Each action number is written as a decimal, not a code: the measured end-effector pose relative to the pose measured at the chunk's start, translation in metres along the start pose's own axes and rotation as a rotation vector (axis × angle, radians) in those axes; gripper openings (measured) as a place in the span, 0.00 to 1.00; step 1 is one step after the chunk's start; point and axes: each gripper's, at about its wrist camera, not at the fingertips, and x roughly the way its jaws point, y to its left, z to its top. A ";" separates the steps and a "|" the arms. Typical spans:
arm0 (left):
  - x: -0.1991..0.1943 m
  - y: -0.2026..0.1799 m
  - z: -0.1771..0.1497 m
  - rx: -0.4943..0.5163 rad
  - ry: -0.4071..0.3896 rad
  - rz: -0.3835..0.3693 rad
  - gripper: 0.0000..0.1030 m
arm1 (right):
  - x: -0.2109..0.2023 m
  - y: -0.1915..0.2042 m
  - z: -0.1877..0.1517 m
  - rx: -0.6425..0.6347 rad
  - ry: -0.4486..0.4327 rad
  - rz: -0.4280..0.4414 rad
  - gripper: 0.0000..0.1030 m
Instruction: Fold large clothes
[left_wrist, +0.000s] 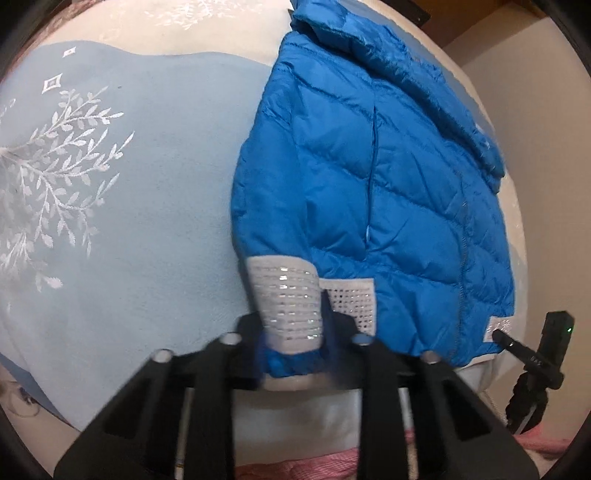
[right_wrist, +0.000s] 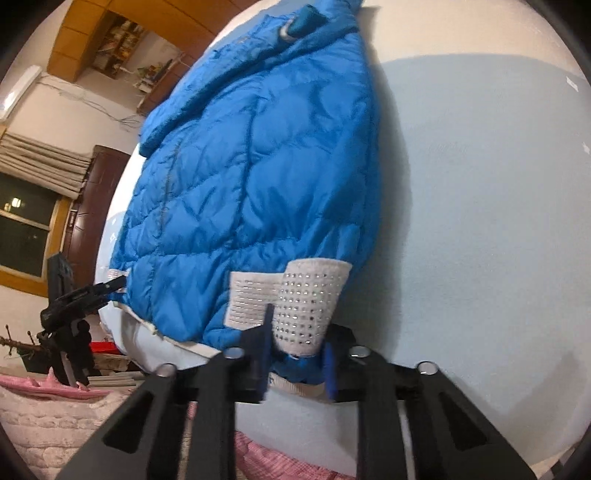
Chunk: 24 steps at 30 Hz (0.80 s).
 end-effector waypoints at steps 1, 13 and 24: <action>-0.003 0.000 0.000 -0.006 -0.009 -0.022 0.13 | -0.003 0.001 0.000 -0.004 -0.005 0.011 0.13; 0.001 0.006 -0.024 0.012 0.022 0.006 0.12 | -0.002 -0.015 -0.017 0.029 0.068 0.024 0.11; -0.028 0.010 -0.002 -0.033 -0.005 -0.160 0.10 | -0.034 -0.002 0.005 0.019 -0.015 0.079 0.10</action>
